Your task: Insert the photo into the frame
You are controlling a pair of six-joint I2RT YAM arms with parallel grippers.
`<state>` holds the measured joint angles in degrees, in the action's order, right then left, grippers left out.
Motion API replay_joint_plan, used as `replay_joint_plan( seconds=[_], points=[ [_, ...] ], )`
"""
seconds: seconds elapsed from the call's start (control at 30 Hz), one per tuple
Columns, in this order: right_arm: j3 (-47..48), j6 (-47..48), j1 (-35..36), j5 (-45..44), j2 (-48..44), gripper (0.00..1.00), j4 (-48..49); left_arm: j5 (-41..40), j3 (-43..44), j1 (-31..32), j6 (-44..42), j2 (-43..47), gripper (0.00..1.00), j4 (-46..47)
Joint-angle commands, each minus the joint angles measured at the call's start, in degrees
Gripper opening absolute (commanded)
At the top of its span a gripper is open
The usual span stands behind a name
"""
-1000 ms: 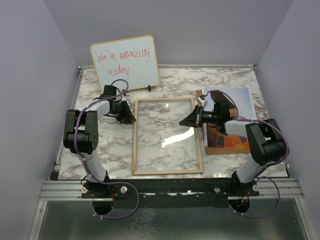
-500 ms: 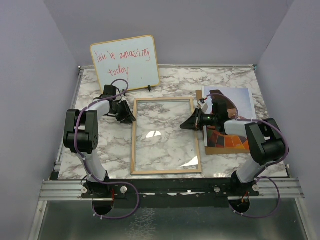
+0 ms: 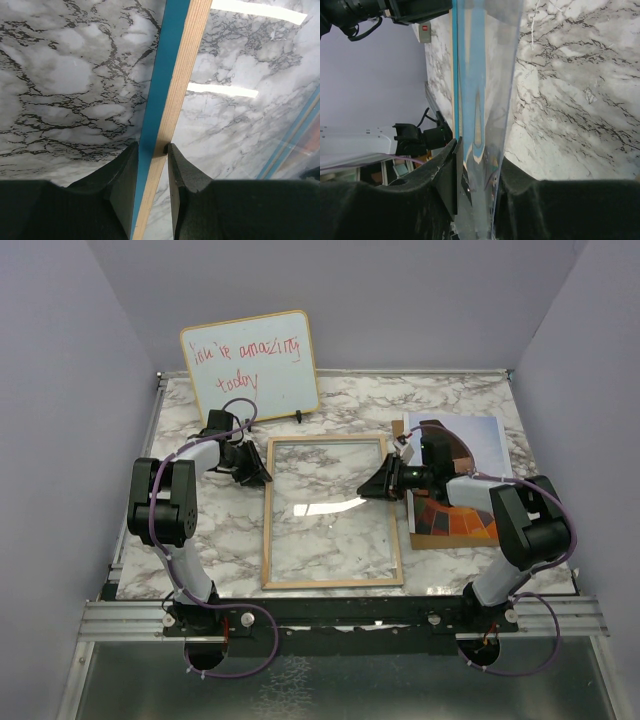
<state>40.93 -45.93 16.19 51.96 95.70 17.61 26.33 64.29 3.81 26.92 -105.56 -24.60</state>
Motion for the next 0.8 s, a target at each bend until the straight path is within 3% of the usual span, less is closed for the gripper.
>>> replay_joint_plan(
  seconds=[0.0,0.43,0.6,0.77],
  points=[
    [2.4,2.3,0.6,-1.7,0.1,0.36,-4.8,-0.9,0.2,0.4,-1.2,-2.4,0.31,-0.5],
    [8.5,6.9,1.9,-11.4,-0.2,0.69,-22.4,-0.8,0.4,0.4,-1.3,-2.3,0.31,-0.5],
    [9.8,5.6,3.0,-11.5,0.5,0.69,-23.1,-0.3,0.6,0.4,-1.4,-2.3,0.31,-0.6],
    [9.2,2.9,3.2,-8.3,0.7,0.53,-19.1,0.1,0.9,0.4,-1.4,-2.6,0.31,-0.6]
  ],
)
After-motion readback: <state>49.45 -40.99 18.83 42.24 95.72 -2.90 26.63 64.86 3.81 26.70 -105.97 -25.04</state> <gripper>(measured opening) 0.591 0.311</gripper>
